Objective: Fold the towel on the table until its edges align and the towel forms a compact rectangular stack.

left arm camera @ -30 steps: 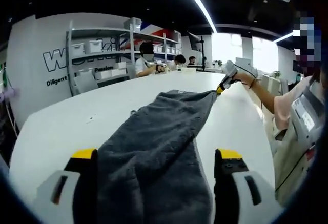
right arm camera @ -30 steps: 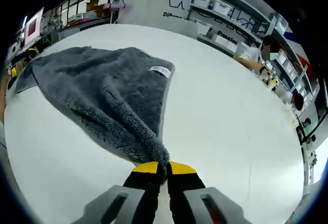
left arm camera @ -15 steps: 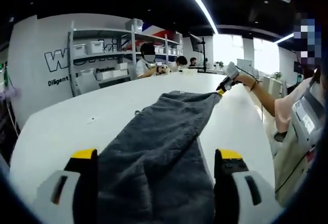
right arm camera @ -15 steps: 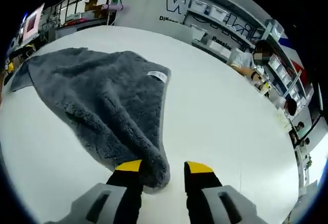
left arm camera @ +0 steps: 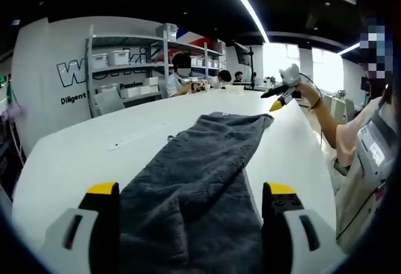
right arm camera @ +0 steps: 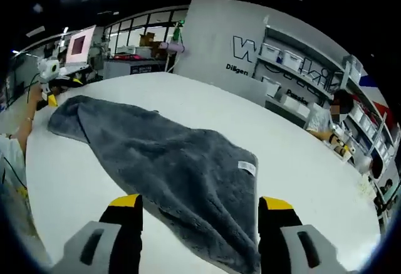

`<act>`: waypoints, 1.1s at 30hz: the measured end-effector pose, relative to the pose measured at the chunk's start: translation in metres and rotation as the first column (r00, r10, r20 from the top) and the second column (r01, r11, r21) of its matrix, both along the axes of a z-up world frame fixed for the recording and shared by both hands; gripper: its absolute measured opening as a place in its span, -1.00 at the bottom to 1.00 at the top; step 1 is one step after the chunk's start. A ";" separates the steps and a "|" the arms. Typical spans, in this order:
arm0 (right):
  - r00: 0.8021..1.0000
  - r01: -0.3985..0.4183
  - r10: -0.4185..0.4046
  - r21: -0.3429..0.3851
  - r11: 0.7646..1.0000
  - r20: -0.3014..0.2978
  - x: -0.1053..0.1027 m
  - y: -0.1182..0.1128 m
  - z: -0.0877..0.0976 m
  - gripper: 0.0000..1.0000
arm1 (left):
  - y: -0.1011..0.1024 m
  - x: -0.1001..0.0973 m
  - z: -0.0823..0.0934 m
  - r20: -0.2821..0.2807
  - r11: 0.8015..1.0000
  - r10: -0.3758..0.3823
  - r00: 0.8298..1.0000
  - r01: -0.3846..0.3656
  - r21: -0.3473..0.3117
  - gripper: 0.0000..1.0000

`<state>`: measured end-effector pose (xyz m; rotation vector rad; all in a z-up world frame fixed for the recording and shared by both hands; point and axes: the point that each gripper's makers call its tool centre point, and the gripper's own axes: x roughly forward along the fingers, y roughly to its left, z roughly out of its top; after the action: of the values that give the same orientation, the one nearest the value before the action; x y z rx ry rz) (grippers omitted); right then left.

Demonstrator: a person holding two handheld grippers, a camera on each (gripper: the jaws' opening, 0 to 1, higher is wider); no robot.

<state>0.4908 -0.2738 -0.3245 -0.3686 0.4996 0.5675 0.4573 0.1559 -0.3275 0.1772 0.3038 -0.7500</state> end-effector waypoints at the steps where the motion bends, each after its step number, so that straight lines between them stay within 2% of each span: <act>1: 1.000 -0.026 0.026 0.008 1.000 0.007 0.001 0.010 0.001 0.68 | 0.000 0.000 0.000 0.001 1.000 0.001 1.000 -0.001 -0.001 0.99; 3: 0.999 -0.039 0.039 0.011 0.999 0.027 0.004 0.024 0.002 0.80 | 0.001 0.000 0.000 0.002 1.000 0.006 1.000 -0.006 0.001 0.99; 7: 0.996 -0.085 0.084 0.018 0.996 0.015 0.011 0.049 -0.004 0.96 | 0.005 0.003 -0.003 -0.005 1.000 0.024 1.000 -0.024 0.010 0.99; 9: 0.991 -0.130 0.131 0.058 0.990 -0.012 0.012 0.068 -0.012 0.99 | 0.006 0.004 -0.004 -0.007 0.999 0.029 1.000 -0.029 0.015 0.99; 13: 0.988 -0.148 0.151 0.096 0.984 -0.028 0.020 0.082 -0.023 0.99 | 0.006 0.004 -0.002 -0.011 1.000 0.031 0.999 -0.031 0.000 0.99; 16: 0.988 -0.148 0.152 0.109 0.983 -0.027 0.023 0.086 -0.032 0.99 | 0.010 0.005 -0.003 -0.009 0.999 0.053 0.999 -0.053 0.005 0.99; 19: 0.986 -0.162 0.165 0.100 0.982 -0.026 0.016 0.086 -0.040 0.99 | 0.016 0.007 -0.002 -0.002 0.996 0.082 0.997 -0.082 0.017 0.99; 21: 0.986 -0.153 0.158 0.097 0.983 -0.044 0.012 0.084 -0.044 0.99 | 0.019 0.009 -0.001 -0.006 0.995 0.098 0.995 -0.098 0.001 0.99; 27: 0.988 -0.148 0.152 0.099 0.984 -0.037 0.012 0.081 -0.045 0.99 | 0.030 0.013 -0.006 -0.020 0.989 0.150 0.989 -0.149 0.007 0.99; 33: 0.989 -0.138 0.142 0.109 0.984 -0.034 0.011 0.079 -0.043 0.99 | 0.039 0.017 0.000 -0.025 0.980 0.191 0.981 -0.193 -0.058 0.96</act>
<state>0.5022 -0.1952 -0.3674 -0.2919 0.4840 0.7366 0.4747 0.1949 -0.3274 0.0821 0.3112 -0.5688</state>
